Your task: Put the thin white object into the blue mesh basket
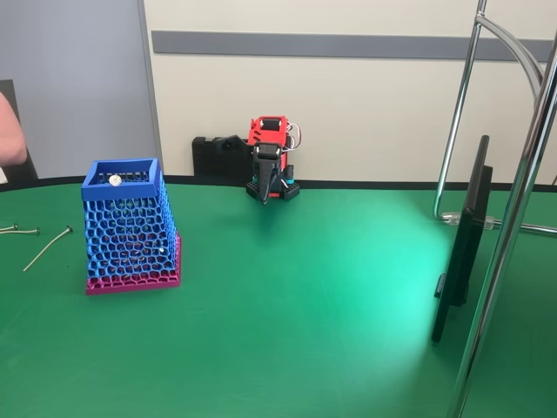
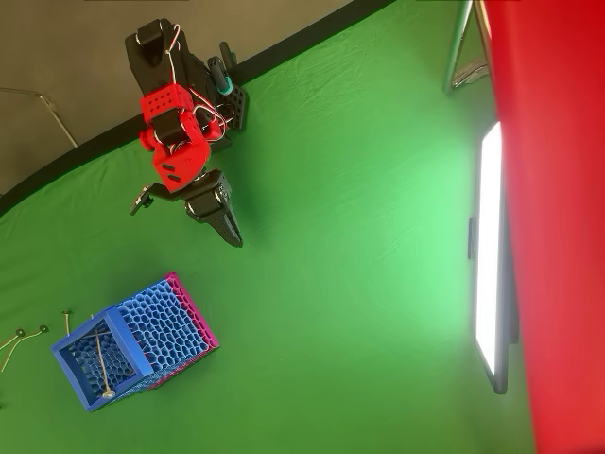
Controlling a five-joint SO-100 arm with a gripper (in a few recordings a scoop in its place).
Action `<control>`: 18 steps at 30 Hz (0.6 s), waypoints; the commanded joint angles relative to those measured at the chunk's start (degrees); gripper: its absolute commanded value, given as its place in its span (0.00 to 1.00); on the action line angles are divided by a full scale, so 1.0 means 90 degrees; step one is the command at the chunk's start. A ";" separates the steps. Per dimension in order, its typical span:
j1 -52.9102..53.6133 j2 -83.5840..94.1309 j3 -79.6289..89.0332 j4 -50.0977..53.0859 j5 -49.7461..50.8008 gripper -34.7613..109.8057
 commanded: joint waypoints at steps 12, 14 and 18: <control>-0.0127 0.0098 0.0049 0.0449 0.0313 0.25; -0.0146 0.0107 0.0049 0.0449 0.0293 0.25; -0.0186 0.0107 0.0049 0.0469 0.0254 0.25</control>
